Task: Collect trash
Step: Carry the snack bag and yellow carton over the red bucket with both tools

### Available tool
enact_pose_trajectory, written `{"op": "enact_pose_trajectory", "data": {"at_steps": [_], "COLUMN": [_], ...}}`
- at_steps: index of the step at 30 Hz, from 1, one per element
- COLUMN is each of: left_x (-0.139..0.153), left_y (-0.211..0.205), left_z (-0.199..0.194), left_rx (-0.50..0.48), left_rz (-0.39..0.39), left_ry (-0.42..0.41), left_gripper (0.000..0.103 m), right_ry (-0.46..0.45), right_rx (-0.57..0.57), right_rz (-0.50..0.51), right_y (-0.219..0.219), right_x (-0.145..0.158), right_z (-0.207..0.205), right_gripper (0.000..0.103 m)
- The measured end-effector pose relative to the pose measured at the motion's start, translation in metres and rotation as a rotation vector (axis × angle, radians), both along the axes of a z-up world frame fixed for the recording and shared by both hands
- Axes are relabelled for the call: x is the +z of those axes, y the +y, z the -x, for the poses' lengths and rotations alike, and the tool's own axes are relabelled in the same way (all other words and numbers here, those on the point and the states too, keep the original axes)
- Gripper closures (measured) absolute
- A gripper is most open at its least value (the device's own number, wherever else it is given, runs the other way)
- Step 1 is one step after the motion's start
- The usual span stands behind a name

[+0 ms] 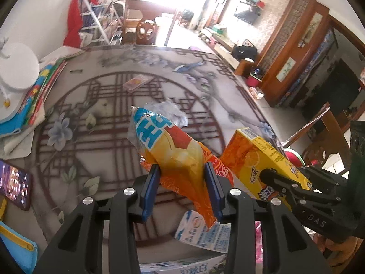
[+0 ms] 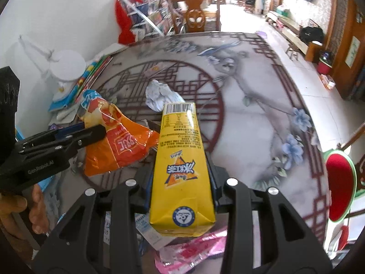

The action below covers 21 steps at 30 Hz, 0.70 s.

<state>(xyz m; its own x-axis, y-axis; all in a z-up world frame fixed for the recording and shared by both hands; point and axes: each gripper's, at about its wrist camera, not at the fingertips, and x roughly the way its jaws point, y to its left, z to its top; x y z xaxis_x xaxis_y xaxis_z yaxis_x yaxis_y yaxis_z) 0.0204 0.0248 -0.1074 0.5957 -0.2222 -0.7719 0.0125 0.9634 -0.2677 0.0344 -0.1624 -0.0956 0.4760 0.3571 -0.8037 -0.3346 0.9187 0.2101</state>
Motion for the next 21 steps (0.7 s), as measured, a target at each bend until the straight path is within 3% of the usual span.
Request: {"op": "enact_pose_trajectory", "data": {"at_steps": [10,21], "left_x": [0.011,0.009], "left_y": [-0.041,-0.059], "left_z": [0.003,0.005], "left_rx": [-0.077,-0.072], "left_rz": [-0.009,-0.027], "left_ry": [-0.028,-0.008], "left_gripper": [0.066,0.066], "right_ry": [0.012,0.004], "right_rx": [-0.087,-0.112], "right_rz": [-0.013,-0.038], "right_y": [-0.035,-0.066], "right_x": [-0.003,-0.003], "right_z": [0.012,0.012], "right_gripper": [0.066,0.066]}}
